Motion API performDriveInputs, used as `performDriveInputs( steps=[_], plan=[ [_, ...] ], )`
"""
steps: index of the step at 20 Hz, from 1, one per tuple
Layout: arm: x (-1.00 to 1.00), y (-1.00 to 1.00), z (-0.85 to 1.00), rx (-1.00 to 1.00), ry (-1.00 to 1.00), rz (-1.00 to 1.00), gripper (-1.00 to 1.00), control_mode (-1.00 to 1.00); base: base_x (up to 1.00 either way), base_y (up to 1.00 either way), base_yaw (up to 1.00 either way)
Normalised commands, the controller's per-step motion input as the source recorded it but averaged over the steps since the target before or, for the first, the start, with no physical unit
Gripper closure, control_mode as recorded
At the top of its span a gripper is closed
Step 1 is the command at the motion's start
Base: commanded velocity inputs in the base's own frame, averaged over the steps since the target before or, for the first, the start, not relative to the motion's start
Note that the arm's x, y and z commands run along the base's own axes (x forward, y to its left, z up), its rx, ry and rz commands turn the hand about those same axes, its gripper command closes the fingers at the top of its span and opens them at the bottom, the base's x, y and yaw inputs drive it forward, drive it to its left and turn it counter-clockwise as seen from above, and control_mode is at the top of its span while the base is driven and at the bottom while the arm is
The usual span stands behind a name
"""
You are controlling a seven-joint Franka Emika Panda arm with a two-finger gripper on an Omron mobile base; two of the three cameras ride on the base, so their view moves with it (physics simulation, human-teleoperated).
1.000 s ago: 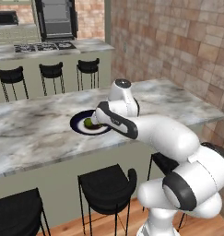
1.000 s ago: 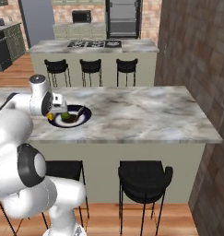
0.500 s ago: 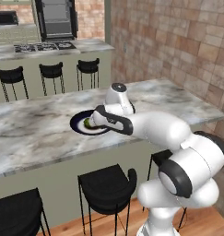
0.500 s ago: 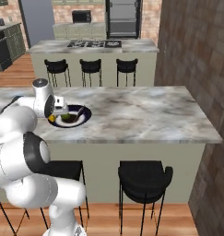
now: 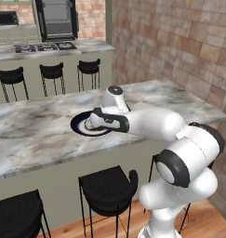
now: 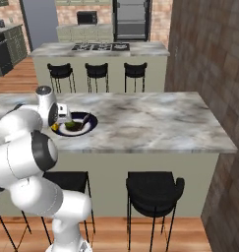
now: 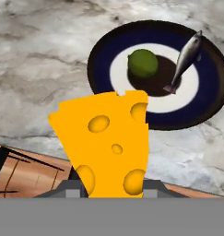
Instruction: Take the cheese, fish, and lime from the fridge and place them on the plate on the dining counter to create an appetizer plate.
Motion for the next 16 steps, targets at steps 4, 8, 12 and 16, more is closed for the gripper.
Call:
performDriveInputs(
  steps=[4, 8, 12, 16],
  plan=[
    [0.26, 0.14, -0.17, 0.00, 0.00, 0.06, 1.00, -1.00, 0.00, 0.00, 0.00],
    [0.27, 0.02, -0.17, 0.00, 0.00, 0.01, 1.00, -1.00, 0.00, 0.00, 0.00],
    [0.26, 0.00, -0.20, 0.00, 0.00, 0.00, 1.00, -1.00, 0.00, 0.00, 0.00],
    [0.33, 0.07, -0.24, 0.00, 0.00, 0.00, 1.00, -1.00, 0.00, 0.00, 0.00]
  ],
)
